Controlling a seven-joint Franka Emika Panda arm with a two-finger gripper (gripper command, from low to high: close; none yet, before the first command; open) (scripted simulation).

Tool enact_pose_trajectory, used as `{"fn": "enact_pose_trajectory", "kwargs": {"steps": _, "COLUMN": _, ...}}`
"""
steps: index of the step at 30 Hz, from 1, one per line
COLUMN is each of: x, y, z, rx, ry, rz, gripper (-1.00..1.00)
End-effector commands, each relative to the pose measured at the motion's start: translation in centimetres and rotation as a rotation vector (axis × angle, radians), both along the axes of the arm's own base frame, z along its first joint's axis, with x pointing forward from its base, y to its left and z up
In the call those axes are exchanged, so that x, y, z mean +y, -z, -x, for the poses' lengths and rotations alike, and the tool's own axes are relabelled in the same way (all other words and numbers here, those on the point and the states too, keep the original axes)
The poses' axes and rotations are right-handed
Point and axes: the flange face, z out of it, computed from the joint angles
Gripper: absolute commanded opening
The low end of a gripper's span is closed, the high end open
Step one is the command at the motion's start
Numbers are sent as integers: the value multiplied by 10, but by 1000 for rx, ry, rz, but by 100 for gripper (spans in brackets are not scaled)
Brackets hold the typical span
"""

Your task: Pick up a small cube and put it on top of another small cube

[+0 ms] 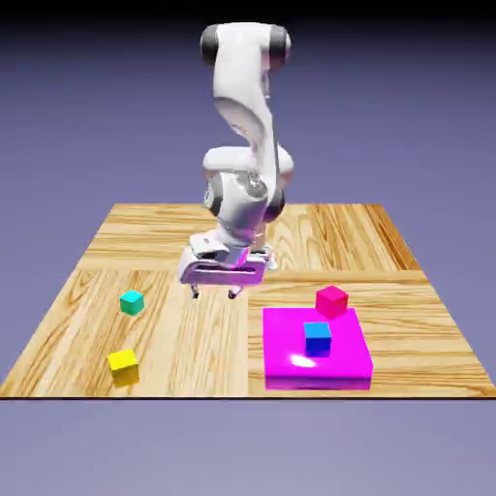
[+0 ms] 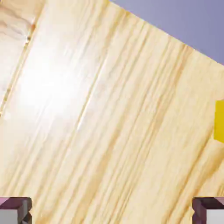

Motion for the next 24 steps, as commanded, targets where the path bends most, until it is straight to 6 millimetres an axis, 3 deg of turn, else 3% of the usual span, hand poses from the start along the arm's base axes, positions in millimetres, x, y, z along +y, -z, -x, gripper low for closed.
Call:
{"fn": "enact_pose_trajectory", "kwargs": {"steps": 1, "x": -9, "y": 13, "z": 5, "rx": 63, "ry": -13, "rz": 32, "gripper": 0}}
{"fn": "enact_pose_trajectory", "kwargs": {"steps": 8, "x": -64, "y": 88, "z": 47, "rx": 485, "ry": -140, "rz": 261, "gripper": 0}}
{"fn": "enact_pose_trajectory", "kwargs": {"steps": 15, "x": -119, "y": 146, "z": 91, "rx": 852, "ry": -305, "rz": 494, "gripper": 0}}
{"fn": "enact_pose_trajectory", "kwargs": {"steps": 17, "x": -125, "y": 152, "z": 95, "rx": 890, "ry": -327, "rz": 522, "gripper": 0}}
{"fn": "enact_pose_trajectory", "kwargs": {"steps": 20, "x": -167, "y": 181, "z": 121, "rx": 889, "ry": -328, "rz": 521, "gripper": 0}}
{"fn": "enact_pose_trajectory", "kwargs": {"steps": 21, "x": -167, "y": 181, "z": 121, "rx": 889, "ry": -328, "rz": 521, "gripper": -100}}
{"fn": "enact_pose_trajectory", "kwargs": {"steps": 22, "x": -167, "y": 181, "z": 121, "rx": 889, "ry": -328, "rz": 521, "gripper": -100}}
{"fn": "enact_pose_trajectory", "kwargs": {"steps": 24, "x": -138, "y": 161, "z": 102, "rx": 889, "ry": -327, "rz": 522, "gripper": -100}}
